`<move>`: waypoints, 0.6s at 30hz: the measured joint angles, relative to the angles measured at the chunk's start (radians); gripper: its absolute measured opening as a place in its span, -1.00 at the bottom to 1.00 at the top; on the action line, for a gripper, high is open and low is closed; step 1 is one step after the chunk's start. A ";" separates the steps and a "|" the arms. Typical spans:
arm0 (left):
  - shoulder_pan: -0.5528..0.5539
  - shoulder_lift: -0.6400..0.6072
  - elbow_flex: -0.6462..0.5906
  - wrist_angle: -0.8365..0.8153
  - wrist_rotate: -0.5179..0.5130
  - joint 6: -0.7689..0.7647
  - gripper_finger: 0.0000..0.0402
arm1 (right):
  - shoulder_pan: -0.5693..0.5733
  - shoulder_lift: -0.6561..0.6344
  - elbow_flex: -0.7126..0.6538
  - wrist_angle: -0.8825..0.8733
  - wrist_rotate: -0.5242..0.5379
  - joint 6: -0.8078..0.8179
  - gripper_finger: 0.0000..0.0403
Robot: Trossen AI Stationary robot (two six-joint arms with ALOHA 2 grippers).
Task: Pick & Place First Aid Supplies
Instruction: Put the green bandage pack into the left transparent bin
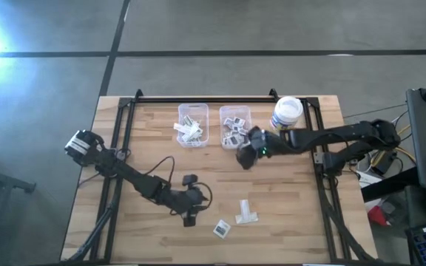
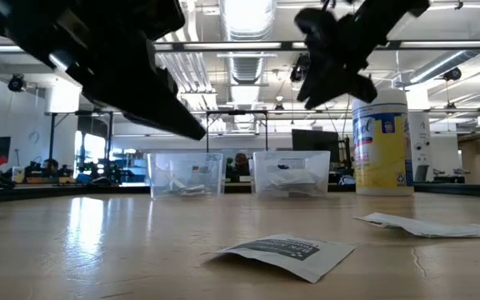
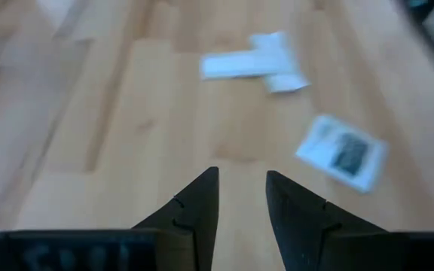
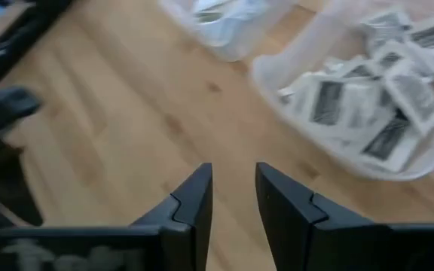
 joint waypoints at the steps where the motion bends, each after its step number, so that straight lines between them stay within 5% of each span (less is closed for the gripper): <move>1: 0.000 0.000 0.000 0.016 0.018 0.006 -0.39 | 0.029 -0.008 0.000 0.000 0.016 0.008 -0.51; 18: 0.000 -0.001 0.000 0.065 0.082 0.026 -0.39 | 0.428 -0.001 -0.001 0.003 0.144 0.246 -0.64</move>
